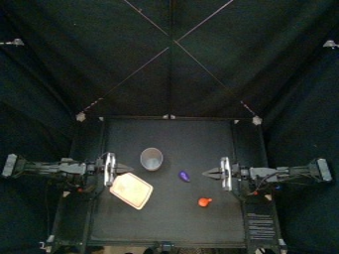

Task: Pick the drumstick then place it on the pink plate
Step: Pick the drumstick

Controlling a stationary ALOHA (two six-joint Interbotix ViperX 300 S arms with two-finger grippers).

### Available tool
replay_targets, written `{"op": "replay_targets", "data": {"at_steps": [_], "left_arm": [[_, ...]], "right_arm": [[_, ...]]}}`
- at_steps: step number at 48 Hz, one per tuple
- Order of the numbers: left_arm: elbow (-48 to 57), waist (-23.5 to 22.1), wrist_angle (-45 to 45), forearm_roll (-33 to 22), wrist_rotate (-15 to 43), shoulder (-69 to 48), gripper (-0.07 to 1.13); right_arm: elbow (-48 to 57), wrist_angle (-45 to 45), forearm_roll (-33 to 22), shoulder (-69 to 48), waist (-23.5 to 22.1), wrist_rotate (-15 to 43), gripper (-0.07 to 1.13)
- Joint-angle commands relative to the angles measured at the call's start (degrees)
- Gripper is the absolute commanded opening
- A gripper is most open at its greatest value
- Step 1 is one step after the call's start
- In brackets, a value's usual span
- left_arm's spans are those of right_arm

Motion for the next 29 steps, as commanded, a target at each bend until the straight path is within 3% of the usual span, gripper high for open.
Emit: {"op": "replay_targets", "data": {"at_steps": [1,9,15,20,29], "left_arm": [[-1.76,0.09,-0.18,0.26,0.44,0.26,0.11],[-1.58,0.44,-0.18,0.62,0.35,0.26,0.08],[-1.41,0.53,-0.18,0.53,0.35,0.26,0.08],[-1.41,0.62,-0.35,0.53,0.35,0.26,0.08],[-1.14,0.7,-0.35,0.35,0.18,0.26,0.08]], "right_arm": [[-0.62,1.85,-0.09,0.35,-0.35,0.26,0.17],[-0.62,16.44,0.35,0.09,-0.44,0.44,0.17],[1.41,19.16,2.64,0.09,0.09,1.85,0.17],[5.71,13.1,4.39,-0.53,-0.18,2.64,0.17],[12.57,-5.89,7.91,-1.05,1.58,3.08,0.17]]}}
